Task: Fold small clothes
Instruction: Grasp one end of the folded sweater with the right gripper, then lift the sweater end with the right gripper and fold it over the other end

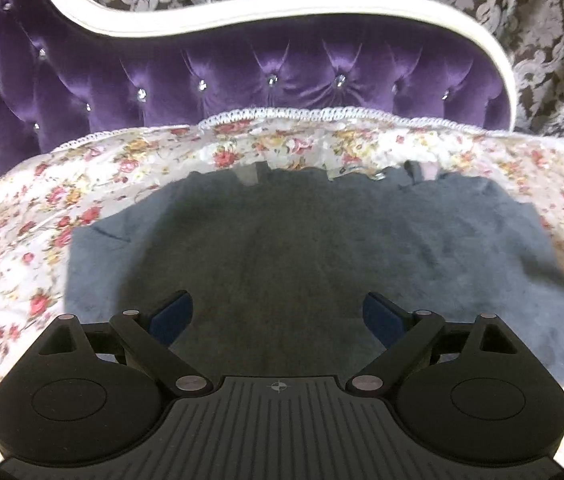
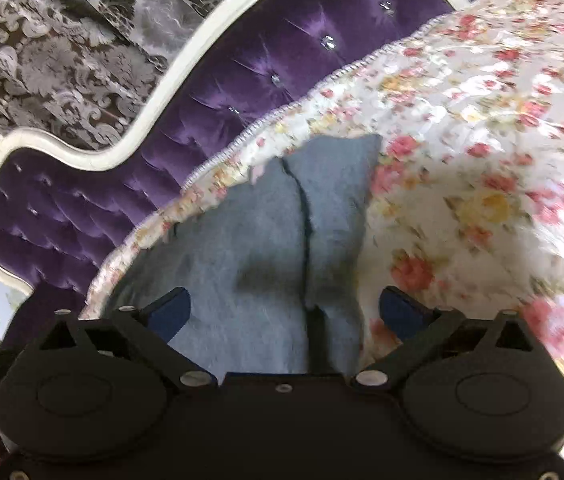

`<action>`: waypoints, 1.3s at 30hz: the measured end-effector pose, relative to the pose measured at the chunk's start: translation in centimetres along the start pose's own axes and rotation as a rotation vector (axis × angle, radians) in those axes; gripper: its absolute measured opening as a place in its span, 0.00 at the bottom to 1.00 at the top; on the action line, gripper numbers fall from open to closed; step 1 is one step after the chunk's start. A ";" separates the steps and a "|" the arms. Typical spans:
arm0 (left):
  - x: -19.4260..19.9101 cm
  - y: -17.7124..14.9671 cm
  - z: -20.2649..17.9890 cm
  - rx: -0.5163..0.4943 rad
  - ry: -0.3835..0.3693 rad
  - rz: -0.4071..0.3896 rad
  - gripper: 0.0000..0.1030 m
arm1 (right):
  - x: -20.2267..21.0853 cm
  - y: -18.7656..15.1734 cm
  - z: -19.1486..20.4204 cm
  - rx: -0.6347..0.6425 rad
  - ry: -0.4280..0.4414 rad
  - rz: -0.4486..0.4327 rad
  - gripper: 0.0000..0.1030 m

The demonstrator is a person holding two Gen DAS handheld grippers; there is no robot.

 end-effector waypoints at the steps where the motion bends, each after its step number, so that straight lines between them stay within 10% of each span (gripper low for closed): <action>1: -0.7 0.0 -0.1 0.000 0.006 0.011 0.90 | -0.4 0.2 0.1 -0.006 0.020 0.008 1.00; 9: -4.0 0.2 -0.5 -0.004 0.020 0.045 0.94 | -2.8 1.0 0.9 -0.008 0.098 0.033 0.99; 16: -4.3 0.2 -0.6 -0.011 0.014 0.038 0.96 | -3.5 0.9 1.2 0.041 0.014 0.067 0.32; 28: 2.2 0.6 6.5 0.149 0.011 -0.029 0.86 | -3.0 3.7 8.7 0.224 -0.122 0.070 0.29; 39: 6.6 -3.6 15.8 0.220 0.113 -0.084 0.87 | -8.8 1.3 21.3 0.440 -0.052 0.155 0.28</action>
Point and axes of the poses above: each gripper's, at about its wrist camera, not at the fingertips, and x roughly against the way its jaws point, z to its left, y to its top, the point moved 4 cm from there along -x, roughly the way its jaws point, and after that the axes turned 5 degrees about -z, right-handed, at the moved point
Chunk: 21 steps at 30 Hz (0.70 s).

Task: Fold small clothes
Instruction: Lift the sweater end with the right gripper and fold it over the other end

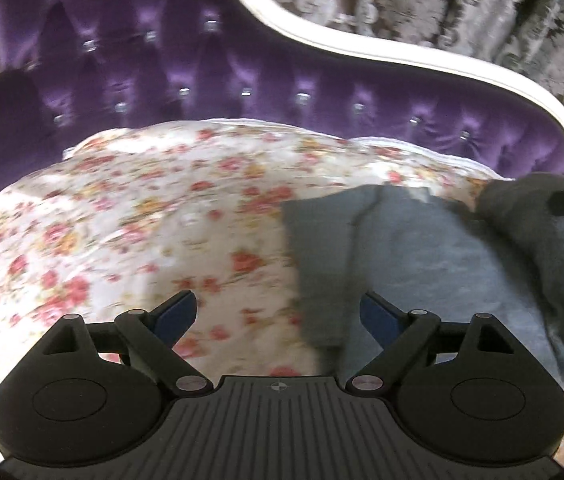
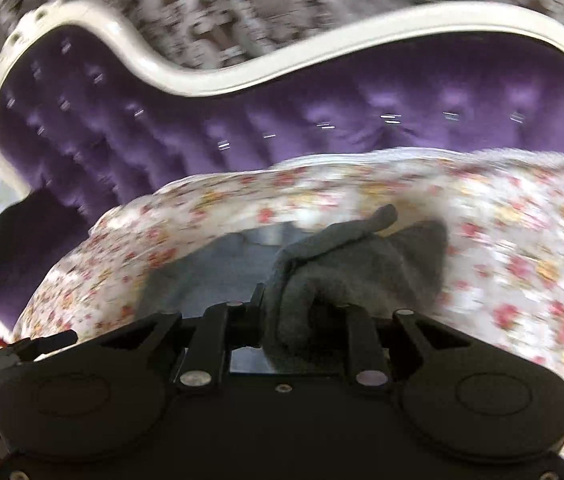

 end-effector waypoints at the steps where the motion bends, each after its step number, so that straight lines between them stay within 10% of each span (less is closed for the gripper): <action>1: -0.1 -0.1 0.5 0.010 0.004 -0.002 0.87 | -0.7 0.0 1.2 0.016 0.012 0.008 0.28; 14: -0.7 -0.3 2.5 0.067 -0.041 0.002 0.87 | -9.0 -4.3 12.1 0.234 0.064 0.119 0.30; 21: -0.6 -0.2 4.1 0.126 -0.027 -0.003 0.87 | -7.5 -5.2 12.9 0.212 0.244 0.063 0.63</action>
Point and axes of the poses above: each gripper's, at about its wrist camera, not at the fingertips, and x roughly against the way its jaws point, z to its left, y to its top, the point moved 4 cm from there along -x, roughly the way its jaws point, and after that the axes turned 5 degrees about -z, right-handed, at the moved point
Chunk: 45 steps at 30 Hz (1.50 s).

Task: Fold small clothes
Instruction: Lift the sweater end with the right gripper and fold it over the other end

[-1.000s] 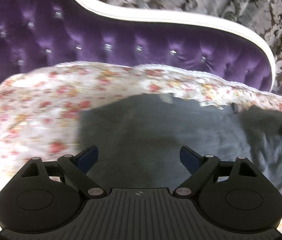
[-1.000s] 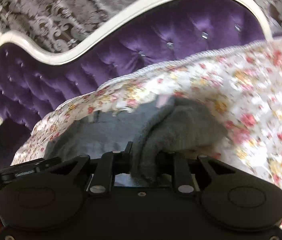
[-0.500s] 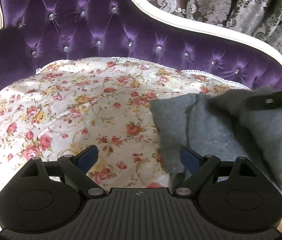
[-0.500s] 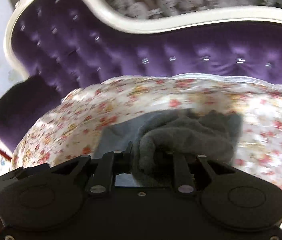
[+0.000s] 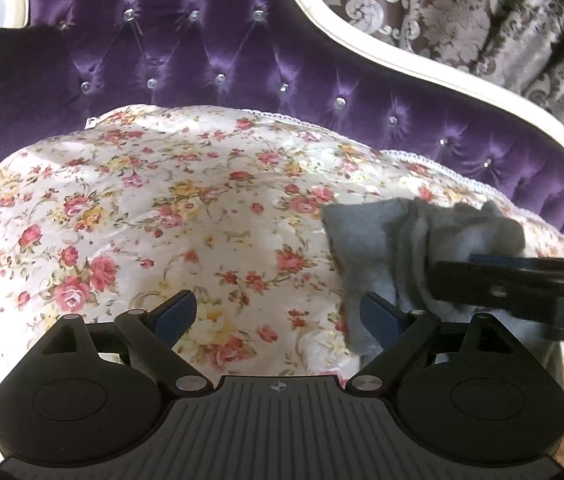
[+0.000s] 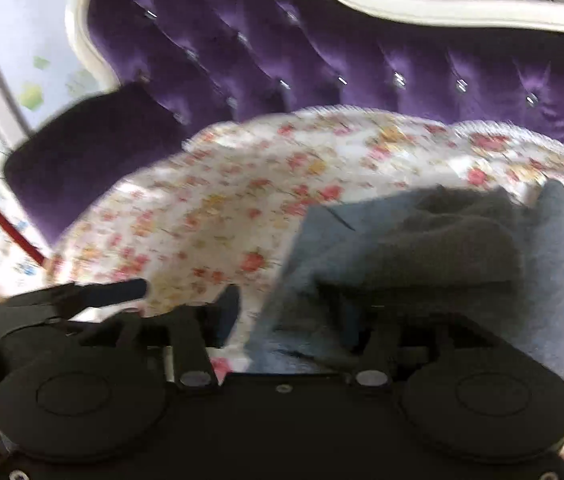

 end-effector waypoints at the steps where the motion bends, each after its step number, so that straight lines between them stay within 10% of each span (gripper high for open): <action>1: 0.1 0.1 0.1 0.008 0.000 -0.008 0.87 | 0.6 0.1 0.3 0.001 0.022 -0.018 0.63; 10: 1.5 0.6 -0.4 0.014 -0.050 -0.079 0.87 | 6.9 1.2 -3.1 -0.051 -0.025 -0.170 0.63; 18: 3.8 0.8 -4.1 -0.080 -0.192 -0.207 0.87 | 6.6 -0.8 -6.8 0.061 -0.261 -0.097 0.52; 23: 3.9 -0.4 -7.0 -0.193 -0.290 -0.209 0.87 | 3.9 -0.2 -7.2 0.118 -0.263 -0.055 0.44; 38: -1.2 -4.6 -5.0 -0.213 -0.247 0.186 0.87 | -6.2 4.4 -8.3 0.014 -0.089 0.018 0.44; 45: 0.0 -4.2 -4.1 -0.199 -0.290 0.189 0.86 | -2.1 4.9 -8.8 -0.022 -0.098 -0.095 0.51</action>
Point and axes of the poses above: each gripper's, at about its wrist camera, not at the fingertips, and x roughly against the way its jaws point, z to its left, y to its top, the point moved 4 cm from there along -x, roughly the way its jaws point, and after that the axes turned 5 degrees about -z, right-handed, at the moved point
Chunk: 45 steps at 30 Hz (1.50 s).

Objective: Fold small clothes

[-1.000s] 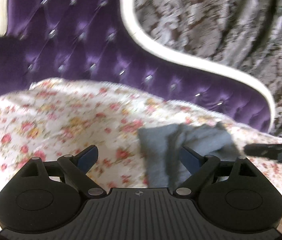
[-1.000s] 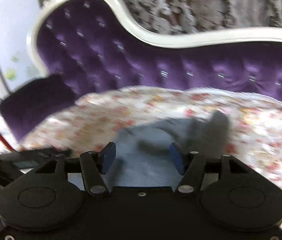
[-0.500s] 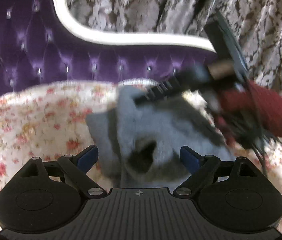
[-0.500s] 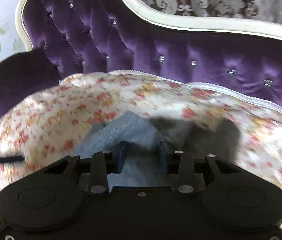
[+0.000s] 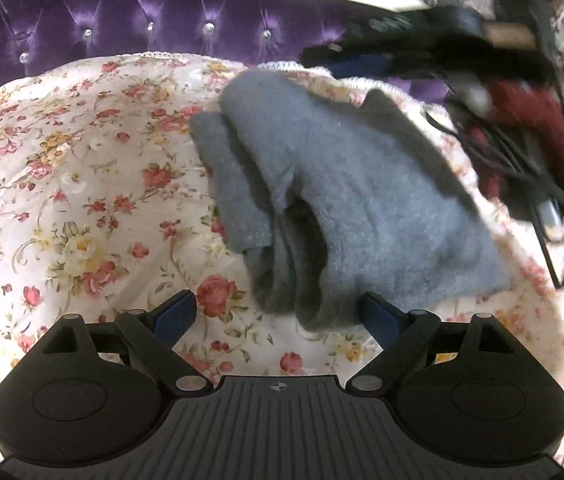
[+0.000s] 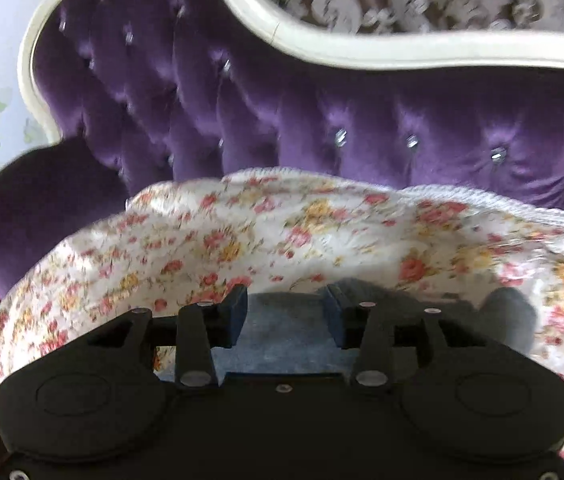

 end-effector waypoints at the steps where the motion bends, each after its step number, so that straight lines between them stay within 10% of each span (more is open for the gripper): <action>1: 0.5 0.2 0.4 0.021 -0.010 -0.014 0.86 | 0.8 -0.1 -0.1 -0.004 0.004 -0.014 0.51; 17: 2.2 2.1 3.5 0.297 -0.068 -0.194 0.87 | -3.4 -4.4 3.5 0.169 0.000 0.117 0.53; 29: 0.2 1.6 1.1 0.241 -0.094 -0.166 0.87 | 5.8 -2.9 -3.0 -0.147 0.065 -0.128 0.77; 37: -1.9 1.0 -0.3 0.188 -0.066 -0.112 0.88 | 7.5 -6.5 -8.9 -0.272 -0.013 -0.078 0.78; 45: -3.8 2.0 -0.8 0.217 -0.163 -0.118 0.89 | 4.9 -8.3 -10.2 -0.419 0.133 -0.042 0.83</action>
Point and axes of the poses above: each gripper's, at about its wrist camera, not at the fingertips, and x roughly against the way its jaws point, z to its left, y to its top, the point moved 4 cm from there along -x, roughly the way its jaws point, and after that the axes turned 5 degrees about -z, right-handed, at the moved point
